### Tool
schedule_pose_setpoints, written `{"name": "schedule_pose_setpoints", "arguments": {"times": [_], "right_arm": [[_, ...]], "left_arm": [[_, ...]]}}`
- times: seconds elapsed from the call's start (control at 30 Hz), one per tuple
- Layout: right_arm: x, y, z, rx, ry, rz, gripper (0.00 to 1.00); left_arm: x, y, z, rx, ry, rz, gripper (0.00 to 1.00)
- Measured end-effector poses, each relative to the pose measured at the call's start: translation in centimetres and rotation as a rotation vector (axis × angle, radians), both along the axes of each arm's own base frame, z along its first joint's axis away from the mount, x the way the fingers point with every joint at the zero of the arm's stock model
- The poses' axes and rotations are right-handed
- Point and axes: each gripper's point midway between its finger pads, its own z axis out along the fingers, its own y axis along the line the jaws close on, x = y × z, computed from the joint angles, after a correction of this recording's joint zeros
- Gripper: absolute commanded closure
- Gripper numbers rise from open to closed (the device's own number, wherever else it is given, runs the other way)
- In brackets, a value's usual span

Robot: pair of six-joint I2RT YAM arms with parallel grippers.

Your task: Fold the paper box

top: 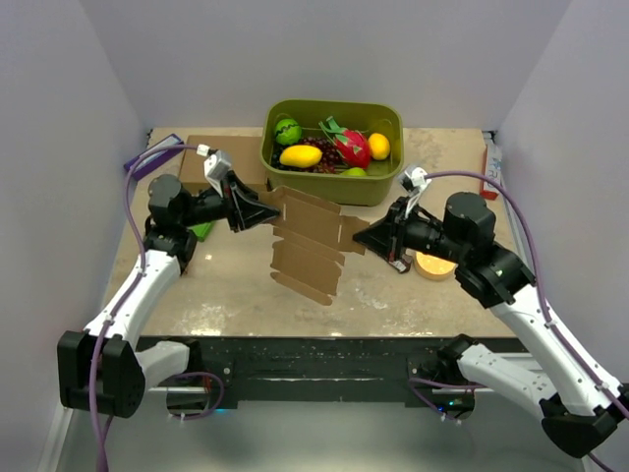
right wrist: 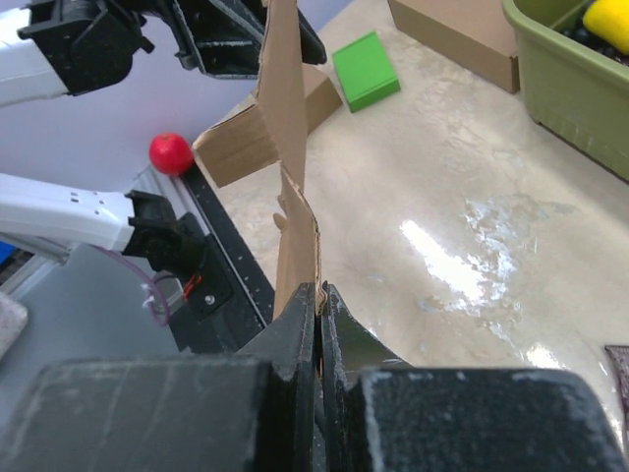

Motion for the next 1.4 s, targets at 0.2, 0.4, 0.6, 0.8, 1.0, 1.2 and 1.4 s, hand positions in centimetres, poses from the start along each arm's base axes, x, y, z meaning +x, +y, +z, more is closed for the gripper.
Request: {"name": "schedule_pose_setpoints", "arguments": {"times": [0.2, 0.4, 0.6, 0.8, 1.0, 1.2, 1.4], "right_arm": [[1.3, -0.4, -1.6, -0.038, 0.019, -0.061, 0.89], [4.2, -3.0, -3.4, -0.094, 0.080, -0.312, 0.19], [5.7, -6.9, -5.0, -0.063, 0.185, -0.618, 0.11], [4.2, -5.4, -8.5, 0.212, 0.338, -0.612, 0.10], [5.1, -3.2, -10.7, 0.401, 0.495, -0.605, 0.07], [6.4, -1.9, -6.8, 0.621, 0.511, -0.566, 0.08], [7.8, -1.4, -6.8, 0.617, 0.488, -0.573, 0.23]], "left_arm": [[0.8, -0.3, -1.2, -0.003, 0.047, 0.031, 1.00], [2.1, -0.3, -2.4, 0.031, 0.049, 0.122, 1.00], [2.5, -1.3, -4.0, 0.128, 0.014, 0.232, 1.00], [2.1, -2.6, -5.8, 0.221, -0.010, 0.265, 1.00], [1.3, -3.6, -7.3, 0.276, -0.013, 0.238, 1.00], [1.1, -4.1, -7.9, 0.290, -0.013, 0.219, 1.00], [0.7, -4.6, -9.3, 0.338, -0.010, 0.185, 1.00]]}}
